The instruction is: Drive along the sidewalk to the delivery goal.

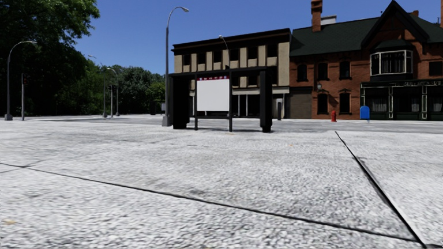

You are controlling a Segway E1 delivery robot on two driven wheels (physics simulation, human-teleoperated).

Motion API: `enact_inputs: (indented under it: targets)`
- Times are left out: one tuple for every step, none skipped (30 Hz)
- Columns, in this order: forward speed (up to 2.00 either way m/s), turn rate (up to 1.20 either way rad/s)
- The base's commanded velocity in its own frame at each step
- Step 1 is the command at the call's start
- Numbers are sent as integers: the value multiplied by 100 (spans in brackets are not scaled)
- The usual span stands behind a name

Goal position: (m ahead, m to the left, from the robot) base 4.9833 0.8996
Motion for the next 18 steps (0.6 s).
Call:
enact_inputs:
  targets:
    - [200, 0]
    - [200, 0]
    - [200, 0]
    - [200, 0]
    - [200, 0]
    - [200, 0]
    - [200, 0]
    - [200, 0]
    - [200, 3]
    - [200, 3]
    - [200, 10]
    - [200, 16]
    - [200, 19]
    - [200, 19]
    - [200, 24]
    - [200, 27]
    - [200, 29]
    - [200, 29]
